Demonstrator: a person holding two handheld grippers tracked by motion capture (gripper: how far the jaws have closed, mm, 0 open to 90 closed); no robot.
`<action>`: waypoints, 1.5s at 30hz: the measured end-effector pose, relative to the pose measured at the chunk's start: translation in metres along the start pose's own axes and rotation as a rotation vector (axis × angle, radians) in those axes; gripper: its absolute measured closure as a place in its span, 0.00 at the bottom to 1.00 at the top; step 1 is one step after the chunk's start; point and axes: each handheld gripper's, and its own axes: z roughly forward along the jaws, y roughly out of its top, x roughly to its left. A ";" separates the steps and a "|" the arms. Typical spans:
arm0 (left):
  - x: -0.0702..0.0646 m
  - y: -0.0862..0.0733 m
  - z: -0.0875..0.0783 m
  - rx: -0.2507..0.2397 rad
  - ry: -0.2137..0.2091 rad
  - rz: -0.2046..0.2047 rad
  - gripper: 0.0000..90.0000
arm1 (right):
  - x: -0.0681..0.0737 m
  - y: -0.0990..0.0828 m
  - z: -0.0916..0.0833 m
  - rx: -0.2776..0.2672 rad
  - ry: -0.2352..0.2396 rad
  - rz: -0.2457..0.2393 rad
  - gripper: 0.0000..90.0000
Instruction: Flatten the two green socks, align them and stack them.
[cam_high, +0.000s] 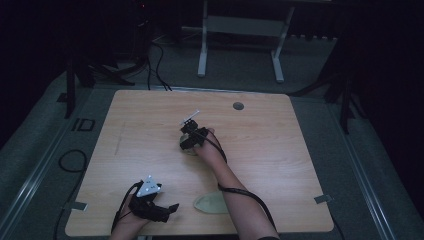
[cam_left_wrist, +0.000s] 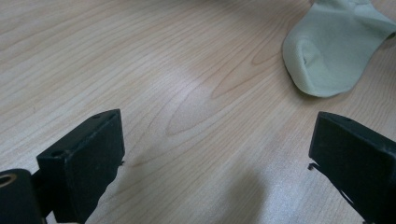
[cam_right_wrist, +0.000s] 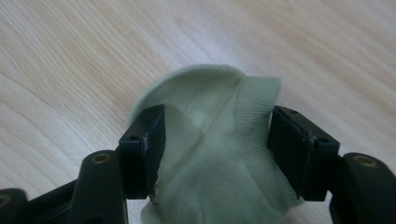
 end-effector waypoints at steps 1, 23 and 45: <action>0.000 0.000 0.000 -0.001 -0.003 -0.003 0.04 | 0.003 0.000 0.001 0.005 -0.013 -0.020 0.41; 0.000 -0.002 0.003 0.010 -0.010 -0.009 0.05 | -0.004 0.002 -0.035 -0.035 0.018 -0.027 0.88; -0.007 0.000 0.006 0.022 -0.001 0.012 0.05 | -0.035 -0.060 -0.136 -0.149 -0.059 0.023 0.88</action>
